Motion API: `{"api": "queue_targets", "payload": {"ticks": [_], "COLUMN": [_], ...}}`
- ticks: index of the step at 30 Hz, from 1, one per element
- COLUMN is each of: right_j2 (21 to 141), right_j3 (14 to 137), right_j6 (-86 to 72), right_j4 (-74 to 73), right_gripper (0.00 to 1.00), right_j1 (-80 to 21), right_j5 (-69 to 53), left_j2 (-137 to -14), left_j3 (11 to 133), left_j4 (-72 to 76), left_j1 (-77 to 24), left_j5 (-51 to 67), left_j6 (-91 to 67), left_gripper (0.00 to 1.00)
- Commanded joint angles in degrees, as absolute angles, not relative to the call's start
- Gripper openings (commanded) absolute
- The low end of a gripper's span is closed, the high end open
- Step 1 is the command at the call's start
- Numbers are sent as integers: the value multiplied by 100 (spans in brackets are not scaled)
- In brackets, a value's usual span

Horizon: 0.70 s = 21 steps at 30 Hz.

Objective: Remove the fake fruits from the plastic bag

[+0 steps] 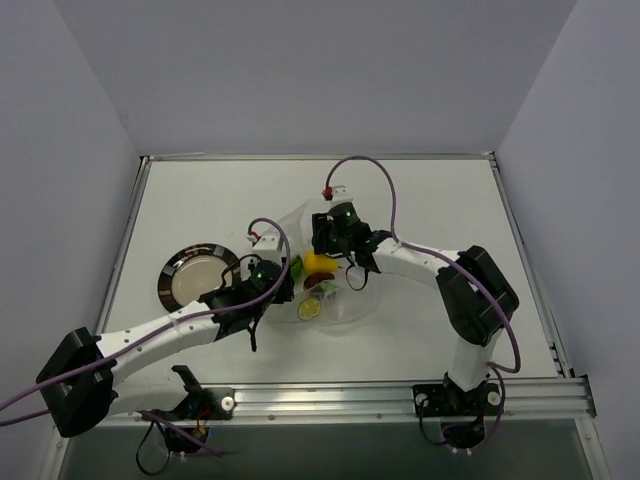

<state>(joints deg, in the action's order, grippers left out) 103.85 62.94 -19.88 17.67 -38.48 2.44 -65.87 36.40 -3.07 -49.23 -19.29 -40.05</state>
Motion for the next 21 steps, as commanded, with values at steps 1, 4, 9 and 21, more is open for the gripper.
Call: {"api": "queue_targets", "payload": {"ticks": [1,4,9,21], "right_j2": [9731,9125,8201,7611], "right_j3": [6408,6023,5249,3587], "right_j6": [-1828,-1811,-2038,-2531], "right_j4": [1459,1336,1239,1862], "right_gripper": [53,64,74,64], "right_j1": [-3990,-4183,-4665,-5080], "right_j5": [131,272,483,1046], "left_j2": [-6714,-7013,-7522,-8104], "left_j3": [4288,4728,5088,5204], "left_j4": [-342,-518,-387,280], "left_j1": [-4913,-4651,-3895,-3419], "left_j5": [-1871,-1978,-1609,-537], "left_j6": [-3683,-3393,-3191,-3173], "left_gripper": [34,37,37,54]}}
